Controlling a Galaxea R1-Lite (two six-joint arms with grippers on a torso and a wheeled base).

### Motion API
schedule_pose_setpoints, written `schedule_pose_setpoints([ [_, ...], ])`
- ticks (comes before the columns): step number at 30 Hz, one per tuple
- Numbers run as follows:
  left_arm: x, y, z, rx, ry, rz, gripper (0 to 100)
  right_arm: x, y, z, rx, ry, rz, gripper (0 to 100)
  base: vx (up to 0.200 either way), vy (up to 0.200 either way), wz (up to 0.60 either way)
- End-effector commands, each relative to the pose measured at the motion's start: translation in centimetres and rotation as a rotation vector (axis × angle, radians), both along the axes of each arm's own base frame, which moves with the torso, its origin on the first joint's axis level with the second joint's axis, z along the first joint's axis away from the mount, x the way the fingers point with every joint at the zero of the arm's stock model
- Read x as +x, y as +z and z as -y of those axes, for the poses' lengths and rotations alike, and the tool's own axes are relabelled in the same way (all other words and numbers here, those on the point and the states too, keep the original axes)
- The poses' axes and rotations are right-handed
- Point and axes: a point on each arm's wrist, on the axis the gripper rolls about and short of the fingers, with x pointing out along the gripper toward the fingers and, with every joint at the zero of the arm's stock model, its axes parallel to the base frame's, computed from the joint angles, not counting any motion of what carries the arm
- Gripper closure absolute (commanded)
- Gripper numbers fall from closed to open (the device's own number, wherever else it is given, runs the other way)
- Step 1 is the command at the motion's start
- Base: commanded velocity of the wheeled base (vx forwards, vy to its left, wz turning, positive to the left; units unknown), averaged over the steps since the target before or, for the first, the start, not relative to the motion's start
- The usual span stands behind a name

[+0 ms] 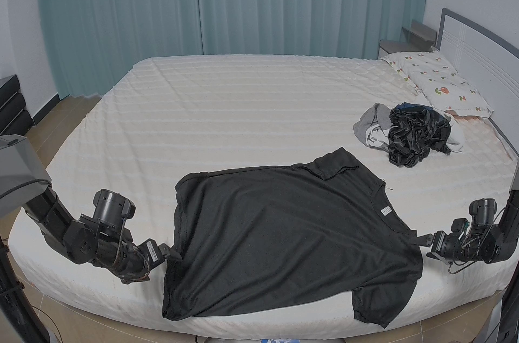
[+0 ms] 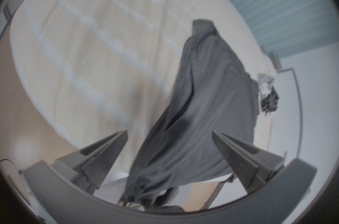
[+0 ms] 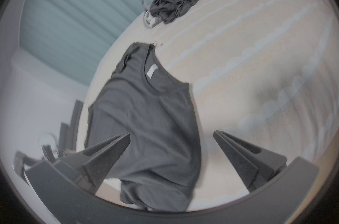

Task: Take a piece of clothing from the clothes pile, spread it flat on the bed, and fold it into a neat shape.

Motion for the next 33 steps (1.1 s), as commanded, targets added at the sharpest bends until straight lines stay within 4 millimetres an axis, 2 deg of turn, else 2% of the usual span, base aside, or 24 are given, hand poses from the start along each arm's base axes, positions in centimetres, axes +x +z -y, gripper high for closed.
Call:
schedule_pose_setpoints([
  [1,1.8,0.1,-0.5,-0.08,0.063,0.058,0,1.4,1.1,-1.0,0.054,-0.014,0.076,0,0.0,0.0,0.0],
  [6,2.7,0.0,-0.4,-0.099,0.093,0.061,0,1.5,0.7,-1.2,0.061,-0.007,0.063,0,0.0,0.0,0.0],
  [12,5.4,2.0,0.0,-0.214,0.221,0.126,0,1.5,0.4,-1.3,0.062,-0.002,0.052,0,0.0,0.0,0.0],
  [16,5.4,1.9,0.0,-0.22,0.219,0.123,0,1.5,0.4,-1.3,0.063,-0.003,0.052,0,0.0,0.0,0.0],
  [19,5.5,0.8,0.3,-0.204,0.213,0.092,0,1.4,0.4,-1.3,0.063,-0.003,0.049,0,0.0,0.0,0.0],
  [24,5.5,0.5,0.4,-0.214,0.212,0.076,0,1.5,0.3,-1.4,0.066,-0.001,0.047,0,0.0,0.0,0.0],
  [33,5.4,0.3,0.9,-0.214,0.199,0.068,0,1.5,0.3,-1.5,0.065,0.006,0.046,0,0.0,-0.2,0.0],
])
